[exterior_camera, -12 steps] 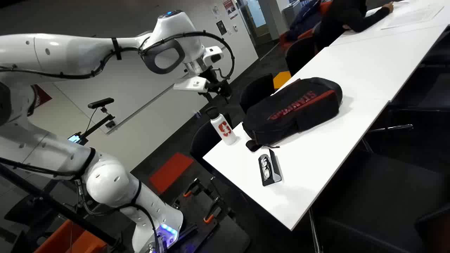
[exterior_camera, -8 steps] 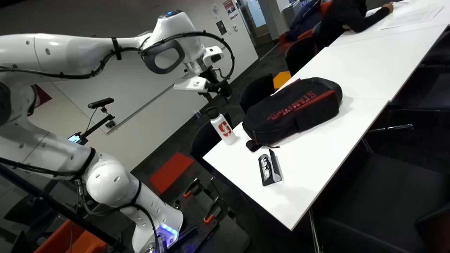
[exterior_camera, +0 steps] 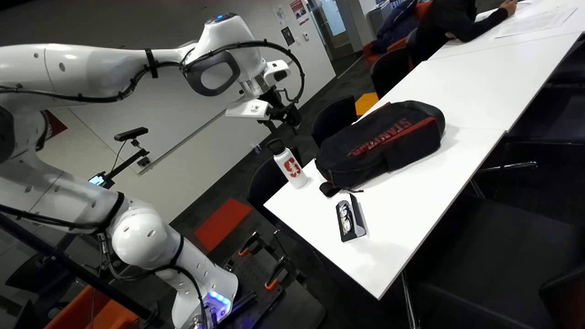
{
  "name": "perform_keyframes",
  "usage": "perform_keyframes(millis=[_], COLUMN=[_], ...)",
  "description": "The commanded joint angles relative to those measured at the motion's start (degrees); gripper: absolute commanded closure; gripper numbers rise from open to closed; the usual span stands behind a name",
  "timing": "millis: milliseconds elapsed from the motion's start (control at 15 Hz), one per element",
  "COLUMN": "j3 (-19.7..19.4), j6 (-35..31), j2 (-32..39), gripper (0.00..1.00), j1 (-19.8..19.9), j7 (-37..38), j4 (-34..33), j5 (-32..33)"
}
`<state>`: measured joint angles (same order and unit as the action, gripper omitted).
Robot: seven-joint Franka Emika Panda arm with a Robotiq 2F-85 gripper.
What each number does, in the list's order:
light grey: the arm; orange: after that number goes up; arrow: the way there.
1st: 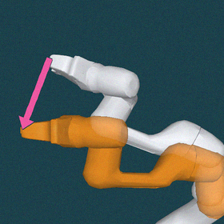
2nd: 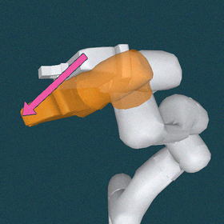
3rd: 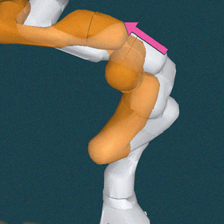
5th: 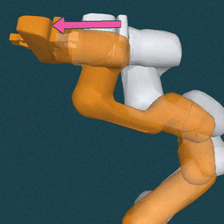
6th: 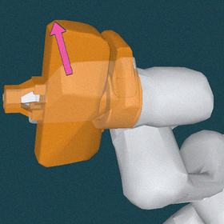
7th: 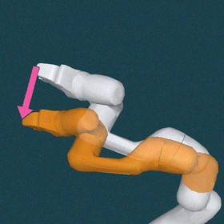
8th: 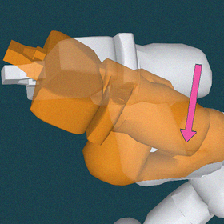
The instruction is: Remove the glasses from the case and put them on the table
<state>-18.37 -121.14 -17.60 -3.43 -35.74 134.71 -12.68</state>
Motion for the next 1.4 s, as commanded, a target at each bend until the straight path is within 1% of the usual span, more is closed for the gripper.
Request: perform_keyframes(millis=[0, 133, 267, 533, 667, 733, 800, 933, 1200, 1333], j3=[2.82, 3.80, 4.67, 6.23, 7.54, 8.17, 9.15, 10.35, 10.65, 10.83], j6=[-2.24, -4.56, -8.93, -20.57, -24.59, -25.71, -23.31, -24.08, -24.05, -27.14], j2=[2.85, 5.48, 9.39, 19.33, 24.13, 25.81, 22.60, 24.78, 23.96, 26.68], gripper=[0.00, 0.00, 0.00, 0.00, 0.00, 0.00, 0.00, 0.00, 0.00, 0.00], j1=[2.34, 2.89, 3.41, 4.89, 6.17, 7.01, 7.60, 8.68, 8.88, 7.83], j7=[-0.68, -0.99, -1.49, -2.38, -2.13, -1.08, -0.73, -0.63, -0.72, 0.16], j4=[1.16, 2.66, 4.32, 6.59, 6.47, 6.10, 7.07, 6.88, 6.75, 6.40], j5=[0.59, 1.76, 2.89, 3.47, 3.66, 4.75, 3.98, 4.18, 4.05, 10.04])
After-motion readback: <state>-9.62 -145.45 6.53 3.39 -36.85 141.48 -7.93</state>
